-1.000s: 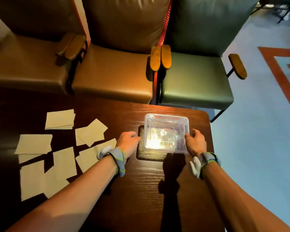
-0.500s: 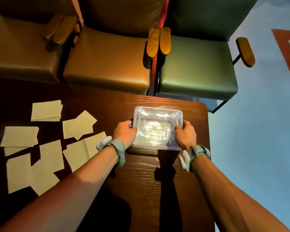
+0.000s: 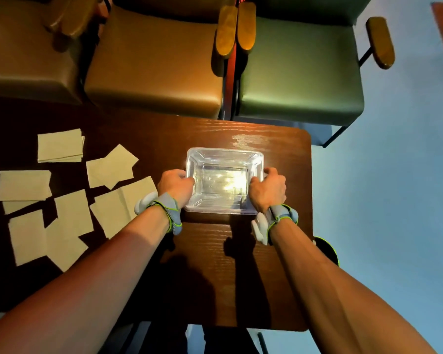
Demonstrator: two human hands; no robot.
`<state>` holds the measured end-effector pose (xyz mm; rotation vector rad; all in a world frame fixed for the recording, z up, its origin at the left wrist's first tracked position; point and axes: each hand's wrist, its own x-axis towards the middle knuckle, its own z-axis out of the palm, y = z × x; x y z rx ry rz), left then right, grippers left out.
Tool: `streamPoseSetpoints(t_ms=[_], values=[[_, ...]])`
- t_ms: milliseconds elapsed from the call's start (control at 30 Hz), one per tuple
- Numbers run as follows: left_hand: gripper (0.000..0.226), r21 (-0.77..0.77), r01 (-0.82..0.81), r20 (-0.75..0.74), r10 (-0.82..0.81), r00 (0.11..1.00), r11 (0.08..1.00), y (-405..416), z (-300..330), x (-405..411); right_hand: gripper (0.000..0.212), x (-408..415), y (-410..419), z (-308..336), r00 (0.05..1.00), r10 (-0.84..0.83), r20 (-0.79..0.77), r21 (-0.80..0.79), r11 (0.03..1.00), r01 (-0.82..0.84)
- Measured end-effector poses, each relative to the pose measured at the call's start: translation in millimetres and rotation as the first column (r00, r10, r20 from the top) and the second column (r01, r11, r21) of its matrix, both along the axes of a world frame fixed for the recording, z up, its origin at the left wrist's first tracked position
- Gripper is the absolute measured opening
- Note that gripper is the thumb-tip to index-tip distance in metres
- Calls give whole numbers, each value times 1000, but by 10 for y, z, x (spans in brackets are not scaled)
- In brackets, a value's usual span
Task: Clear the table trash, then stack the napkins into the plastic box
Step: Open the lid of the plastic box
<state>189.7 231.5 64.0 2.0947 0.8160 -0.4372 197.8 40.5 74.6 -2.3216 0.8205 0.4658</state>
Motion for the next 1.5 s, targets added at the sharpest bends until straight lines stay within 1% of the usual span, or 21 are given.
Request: streamPoseSetpoints(t_ms=[100,333,500,600,733,900,967,1033,1167,1300,1500], values=[[15,6,-31,-47,31,998,1000,13,-1,-132,46,-141,-16,11,1000,-12,-2,24,1000,12],[15,-20,-110,-106,107,989,994,100,12,-377,45,-408,-48,16,997,-56,-44,57,997,58],[17,-1,-133,-142,132,981,991,114,66,-430,38,-461,-100,12,986,-142,-92,100,983,151],[19,-9,-139,-142,136,980,990,107,98,-458,32,-489,-133,15,976,-178,-125,130,972,194],[13,9,-137,-138,137,981,991,89,140,-472,32,-515,-159,1,974,-188,-127,143,968,206],[12,27,-174,-193,176,965,984,117,176,-463,34,-468,-152,-22,972,-172,-159,140,971,195],[15,30,-193,-224,195,955,981,129,182,-443,42,-431,-144,-13,966,-177,-188,129,971,203],[12,35,-198,-247,201,948,979,137,187,-426,45,-403,-146,-11,960,-167,-224,135,970,200],[18,28,-198,-254,199,947,980,163,185,-424,45,-365,-163,-12,953,-151,-263,132,973,191],[17,29,-215,-247,216,945,976,170,178,-436,46,-373,-169,-64,959,-118,-259,128,980,155],[33,-29,-268,-264,252,931,963,198,156,-457,52,-374,-146,-87,947,-129,-294,123,978,171]])
